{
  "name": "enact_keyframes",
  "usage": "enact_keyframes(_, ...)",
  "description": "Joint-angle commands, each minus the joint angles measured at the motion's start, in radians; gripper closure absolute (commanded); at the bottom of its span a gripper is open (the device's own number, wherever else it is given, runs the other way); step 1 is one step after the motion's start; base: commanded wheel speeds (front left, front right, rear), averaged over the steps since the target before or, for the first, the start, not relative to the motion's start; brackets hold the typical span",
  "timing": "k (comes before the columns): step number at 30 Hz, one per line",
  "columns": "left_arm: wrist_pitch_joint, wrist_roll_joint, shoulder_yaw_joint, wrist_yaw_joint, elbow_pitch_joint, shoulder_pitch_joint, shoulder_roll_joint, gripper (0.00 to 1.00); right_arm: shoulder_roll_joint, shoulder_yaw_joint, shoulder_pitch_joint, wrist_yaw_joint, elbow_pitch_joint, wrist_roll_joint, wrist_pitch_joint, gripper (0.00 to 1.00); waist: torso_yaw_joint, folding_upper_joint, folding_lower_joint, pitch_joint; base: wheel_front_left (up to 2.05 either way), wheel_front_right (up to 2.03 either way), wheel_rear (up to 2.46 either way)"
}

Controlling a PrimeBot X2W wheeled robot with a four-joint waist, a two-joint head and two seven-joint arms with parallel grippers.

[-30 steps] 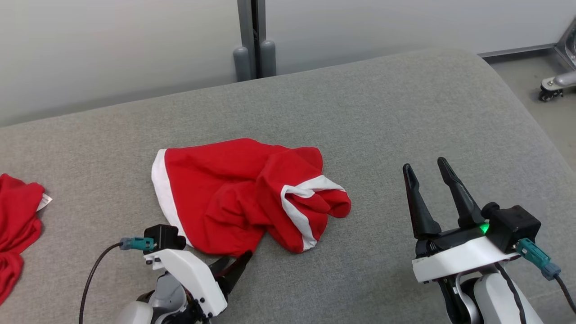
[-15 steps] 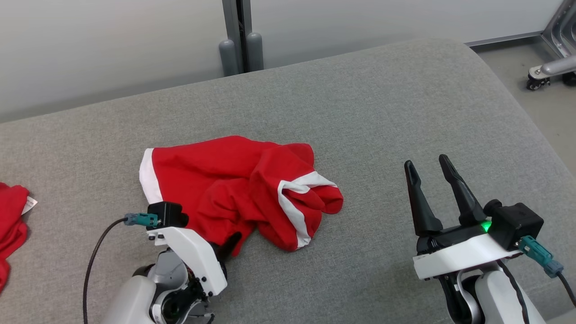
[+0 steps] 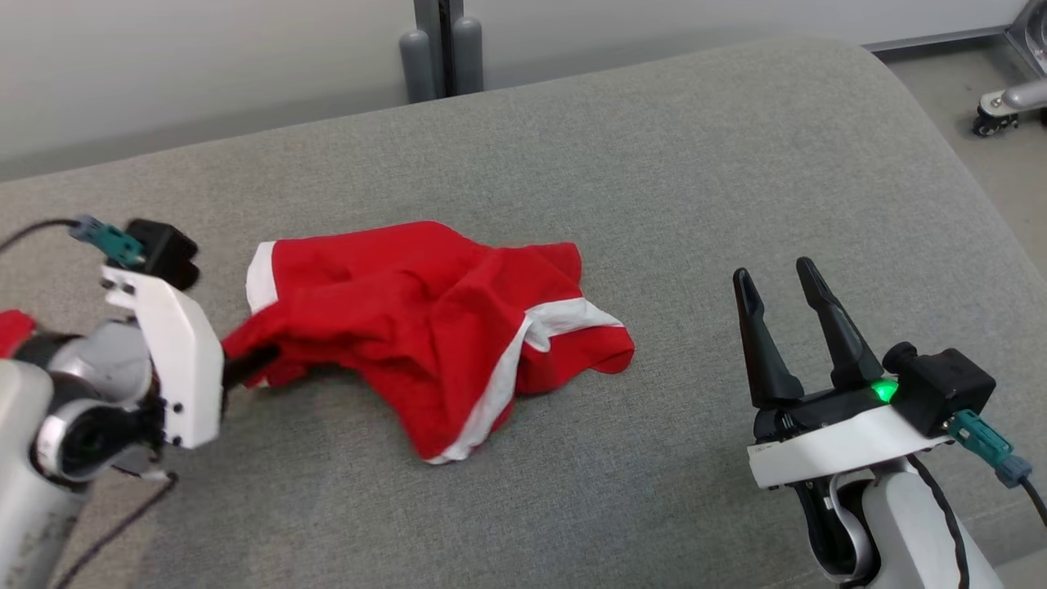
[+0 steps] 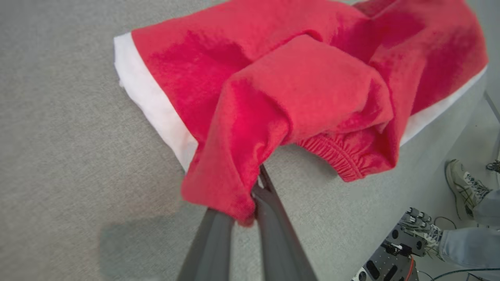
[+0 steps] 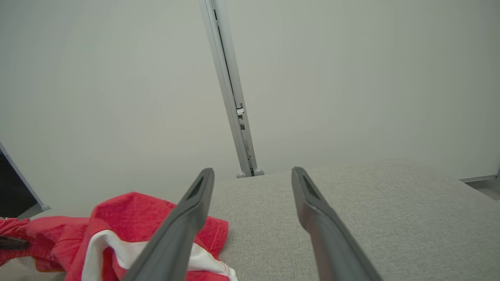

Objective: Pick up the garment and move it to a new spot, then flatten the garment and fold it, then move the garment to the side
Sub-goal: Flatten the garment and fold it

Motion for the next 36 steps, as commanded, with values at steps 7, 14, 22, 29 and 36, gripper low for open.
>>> enact_keyframes(7,-0.022,0.029,-0.051,-0.001,0.113,-0.198,0.119,1.00,-0.006,0.010,-0.045,0.002,-0.013,0.020,-0.005,0.00,-0.056,0.0000,0.0000,0.074,0.00,0.00,0.00)
enact_keyframes(14,-0.090,0.049,-0.123,-0.001,0.271,-0.292,0.108,0.00,-0.005,0.020,-0.062,0.002,-0.006,0.030,-0.005,0.00,-0.078,0.0000,0.0000,0.090,0.00,0.00,0.00)
enact_keyframes(22,-0.159,-0.008,-0.203,-0.001,0.308,-0.292,0.093,0.00,-0.005,0.020,-0.045,0.002,0.015,0.018,-0.005,0.00,-0.042,0.0000,0.0000,0.037,0.00,0.00,0.00)
enact_keyframes(29,-0.339,-0.021,-0.240,-0.001,0.278,-0.236,0.121,0.00,-0.006,0.021,-0.025,0.002,0.030,0.004,-0.005,0.00,0.019,0.0000,0.0000,-0.030,0.00,0.00,0.00)
enact_keyframes(36,-0.611,-0.003,-0.206,0.008,0.230,-0.124,0.120,0.00,-0.005,0.006,-0.007,0.002,0.038,-0.010,-0.005,0.00,0.067,0.0000,0.0000,-0.076,0.00,0.00,0.00)
